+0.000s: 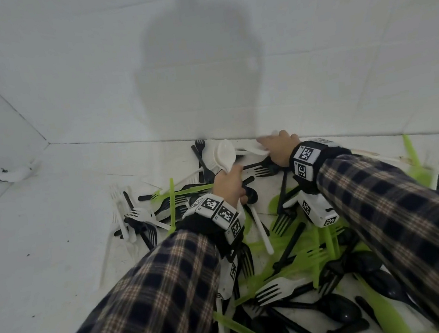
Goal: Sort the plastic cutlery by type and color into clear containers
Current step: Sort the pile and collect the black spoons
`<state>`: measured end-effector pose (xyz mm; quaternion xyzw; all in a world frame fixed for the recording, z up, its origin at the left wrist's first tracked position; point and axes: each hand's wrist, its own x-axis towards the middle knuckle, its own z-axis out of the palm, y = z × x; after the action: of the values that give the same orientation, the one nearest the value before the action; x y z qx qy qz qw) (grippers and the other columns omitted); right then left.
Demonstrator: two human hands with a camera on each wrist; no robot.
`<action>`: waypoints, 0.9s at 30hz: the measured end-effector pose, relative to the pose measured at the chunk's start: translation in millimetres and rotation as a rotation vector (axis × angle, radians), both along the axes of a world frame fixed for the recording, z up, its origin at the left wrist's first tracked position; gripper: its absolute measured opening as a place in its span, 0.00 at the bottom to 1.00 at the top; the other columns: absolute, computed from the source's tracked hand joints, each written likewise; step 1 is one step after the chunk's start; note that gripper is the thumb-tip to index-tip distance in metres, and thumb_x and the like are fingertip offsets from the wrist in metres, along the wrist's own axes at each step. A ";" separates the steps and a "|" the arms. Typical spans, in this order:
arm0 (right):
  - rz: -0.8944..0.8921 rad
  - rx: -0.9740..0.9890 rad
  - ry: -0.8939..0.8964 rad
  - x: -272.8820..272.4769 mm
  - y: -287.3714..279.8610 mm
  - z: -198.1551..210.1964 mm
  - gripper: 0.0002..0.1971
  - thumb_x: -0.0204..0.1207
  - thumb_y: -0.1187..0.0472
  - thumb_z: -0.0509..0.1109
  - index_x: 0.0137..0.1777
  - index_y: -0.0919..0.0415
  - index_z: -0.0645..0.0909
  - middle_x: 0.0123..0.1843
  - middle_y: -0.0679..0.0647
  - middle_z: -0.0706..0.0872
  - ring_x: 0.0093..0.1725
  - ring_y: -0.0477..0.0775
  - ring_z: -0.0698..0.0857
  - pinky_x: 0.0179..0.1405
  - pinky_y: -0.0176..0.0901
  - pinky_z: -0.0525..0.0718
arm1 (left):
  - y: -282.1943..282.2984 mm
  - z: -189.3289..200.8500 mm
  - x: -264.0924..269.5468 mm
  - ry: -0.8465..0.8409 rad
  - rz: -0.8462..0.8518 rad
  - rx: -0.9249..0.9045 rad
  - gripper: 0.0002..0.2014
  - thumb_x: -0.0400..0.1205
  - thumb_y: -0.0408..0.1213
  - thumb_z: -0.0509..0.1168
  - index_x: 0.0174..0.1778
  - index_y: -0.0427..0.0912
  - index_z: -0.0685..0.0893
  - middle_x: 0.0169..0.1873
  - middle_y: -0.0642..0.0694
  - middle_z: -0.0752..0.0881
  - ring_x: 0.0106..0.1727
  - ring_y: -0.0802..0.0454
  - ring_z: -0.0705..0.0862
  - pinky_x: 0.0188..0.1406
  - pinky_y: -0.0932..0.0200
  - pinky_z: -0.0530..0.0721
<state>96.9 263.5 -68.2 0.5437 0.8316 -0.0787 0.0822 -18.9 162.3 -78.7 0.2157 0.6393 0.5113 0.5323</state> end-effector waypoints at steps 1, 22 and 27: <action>0.029 -0.007 -0.053 -1.0 -0.6 -0.3 0.30 0.80 0.70 0.52 0.81 0.51 0.56 0.79 0.57 0.65 0.75 0.62 0.64 0.73 0.55 0.63 | 0.1 -0.2 -0.4 0.002 0.000 0.001 0.12 0.82 0.35 0.58 0.33 0.45 0.66 0.24 0.49 0.62 0.11 0.60 0.60 0.12 0.70 0.59; 0.109 0.098 0.127 20.1 -16.0 27.8 0.20 0.81 0.70 0.53 0.70 0.56 0.73 0.60 0.63 0.80 0.59 0.65 0.80 0.48 0.49 0.76 | -7.0 13.9 -8.8 0.083 0.129 0.015 0.11 0.81 0.37 0.57 0.33 0.42 0.66 0.25 0.47 0.65 0.20 0.54 0.62 0.12 0.71 0.60; 0.165 0.040 0.356 31.9 -35.0 38.9 0.17 0.77 0.73 0.56 0.62 0.67 0.80 0.56 0.64 0.83 0.58 0.62 0.79 0.53 0.46 0.74 | -16.7 19.5 -10.5 0.118 0.128 0.042 0.12 0.82 0.38 0.58 0.33 0.42 0.68 0.26 0.47 0.67 0.22 0.54 0.64 0.11 0.71 0.62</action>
<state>128.8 228.5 -29.3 0.4528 0.8761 -0.1500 -0.0707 -29.4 145.7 -59.2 0.2151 0.6712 0.5440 0.4552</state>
